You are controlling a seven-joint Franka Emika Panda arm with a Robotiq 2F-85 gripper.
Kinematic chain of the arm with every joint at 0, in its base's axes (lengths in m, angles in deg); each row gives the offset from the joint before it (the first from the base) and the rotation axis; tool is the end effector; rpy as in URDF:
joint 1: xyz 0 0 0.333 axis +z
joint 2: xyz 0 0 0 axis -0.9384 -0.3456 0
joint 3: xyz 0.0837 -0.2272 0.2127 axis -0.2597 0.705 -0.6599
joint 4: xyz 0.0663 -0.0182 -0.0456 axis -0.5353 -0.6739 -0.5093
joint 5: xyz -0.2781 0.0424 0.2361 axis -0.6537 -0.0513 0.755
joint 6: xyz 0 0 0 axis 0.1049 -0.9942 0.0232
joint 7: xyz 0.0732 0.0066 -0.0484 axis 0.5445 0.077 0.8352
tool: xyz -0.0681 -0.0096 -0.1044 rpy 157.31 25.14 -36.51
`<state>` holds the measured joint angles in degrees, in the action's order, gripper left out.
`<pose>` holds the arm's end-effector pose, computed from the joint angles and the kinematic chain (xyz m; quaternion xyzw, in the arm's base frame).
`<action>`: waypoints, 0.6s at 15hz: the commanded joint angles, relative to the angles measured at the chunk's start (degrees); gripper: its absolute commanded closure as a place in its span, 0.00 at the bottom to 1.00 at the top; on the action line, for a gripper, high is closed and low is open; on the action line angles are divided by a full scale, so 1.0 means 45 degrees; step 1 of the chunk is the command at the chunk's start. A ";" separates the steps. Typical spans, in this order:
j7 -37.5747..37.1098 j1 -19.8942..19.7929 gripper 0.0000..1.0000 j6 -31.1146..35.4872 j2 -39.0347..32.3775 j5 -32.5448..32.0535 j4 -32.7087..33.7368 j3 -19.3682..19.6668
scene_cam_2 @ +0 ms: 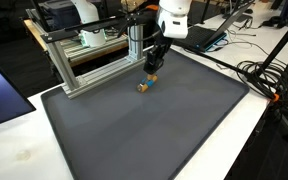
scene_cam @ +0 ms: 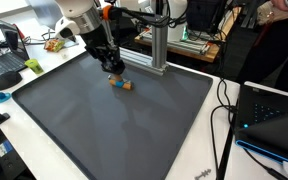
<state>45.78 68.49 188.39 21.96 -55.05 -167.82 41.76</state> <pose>0.6172 -0.0077 0.2999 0.9913 0.0813 -0.1039 0.0037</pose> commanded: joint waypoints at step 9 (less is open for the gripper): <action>-0.0425 -0.0149 0.78 0.3070 -0.0175 0.1080 -0.0155 -0.0257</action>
<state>44.44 68.36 195.66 22.37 -53.38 -167.72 41.45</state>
